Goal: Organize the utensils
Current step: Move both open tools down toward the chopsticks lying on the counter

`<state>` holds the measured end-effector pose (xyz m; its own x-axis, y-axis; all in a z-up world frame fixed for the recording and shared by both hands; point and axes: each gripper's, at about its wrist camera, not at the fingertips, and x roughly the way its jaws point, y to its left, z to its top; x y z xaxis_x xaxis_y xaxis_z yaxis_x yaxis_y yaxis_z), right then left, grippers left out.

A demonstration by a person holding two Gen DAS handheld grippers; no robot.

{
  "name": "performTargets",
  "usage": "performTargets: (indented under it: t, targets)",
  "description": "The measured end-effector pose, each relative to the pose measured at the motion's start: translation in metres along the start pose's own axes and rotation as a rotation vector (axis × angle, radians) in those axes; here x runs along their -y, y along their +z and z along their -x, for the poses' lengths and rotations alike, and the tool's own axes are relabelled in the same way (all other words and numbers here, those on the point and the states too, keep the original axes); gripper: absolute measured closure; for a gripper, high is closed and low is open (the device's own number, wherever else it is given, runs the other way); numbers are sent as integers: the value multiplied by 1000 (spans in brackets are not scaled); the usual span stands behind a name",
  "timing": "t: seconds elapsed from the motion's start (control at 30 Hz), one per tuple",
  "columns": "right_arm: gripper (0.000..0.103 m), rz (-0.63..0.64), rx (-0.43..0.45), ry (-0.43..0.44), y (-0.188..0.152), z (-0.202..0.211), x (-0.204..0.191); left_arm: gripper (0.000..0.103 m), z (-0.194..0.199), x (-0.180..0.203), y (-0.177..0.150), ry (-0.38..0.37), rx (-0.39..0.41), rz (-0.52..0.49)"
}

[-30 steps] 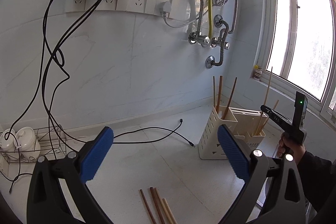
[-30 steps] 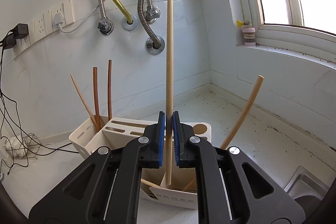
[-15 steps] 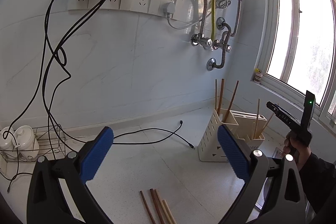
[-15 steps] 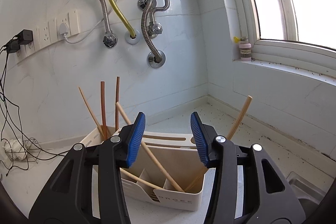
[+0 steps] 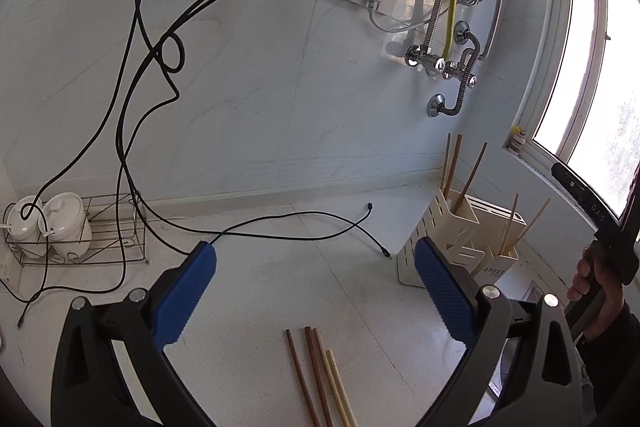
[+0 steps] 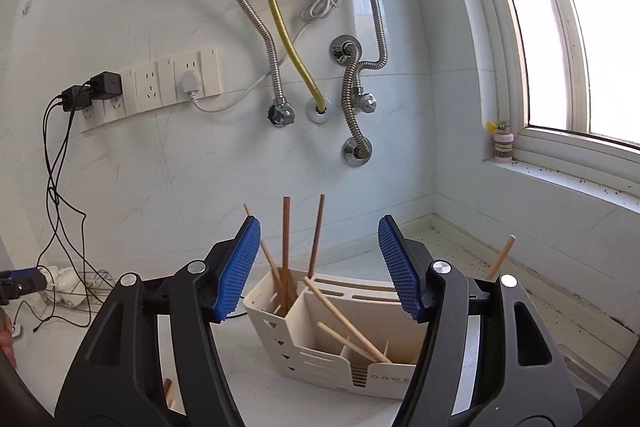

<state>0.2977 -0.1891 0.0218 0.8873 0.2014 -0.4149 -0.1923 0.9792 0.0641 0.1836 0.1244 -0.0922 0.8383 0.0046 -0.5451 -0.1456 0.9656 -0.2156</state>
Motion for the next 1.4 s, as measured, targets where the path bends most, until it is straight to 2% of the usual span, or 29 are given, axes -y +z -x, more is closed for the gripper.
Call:
performTargets:
  t: [0.1, 0.23, 0.3, 0.6, 0.77, 0.83, 1.0, 1.17, 1.27, 1.4]
  targets:
    - [35, -26, -44, 37, -5, 2, -16, 5, 1, -8, -9, 19, -38, 23]
    - [27, -25, -157, 94, -20, -1, -42, 5, 4, -17, -20, 62, -102, 57]
    - [27, -27, -209, 124, -31, -3, -53, 5, 4, -22, -27, 62, -138, 77]
    - [16, -34, -483, 152, -86, -22, -92, 6, -12, -37, -68, 118, -310, 81]
    - [16, -69, -674, 155, -118, -41, -103, 5, -31, -41, -97, 57, -424, 121]
    - [16, -73, -731, 145, -130, -48, -105, 6, -39, -43, -108, 55, -465, 143]
    - [16, -29, -787, 112, -150, -51, -111, 5, -61, -40, -130, 85, -557, 136]
    - [16, 5, -843, 102, -165, -53, -113, 5, -87, -29, -146, 131, -668, 41]
    - [16, -9, -859, 105, -170, -52, -110, 6, -96, -26, -152, 131, -688, 40]
    - [16, -17, -865, 103, -171, -51, -105, 6, -101, -22, -152, 178, -682, 0]
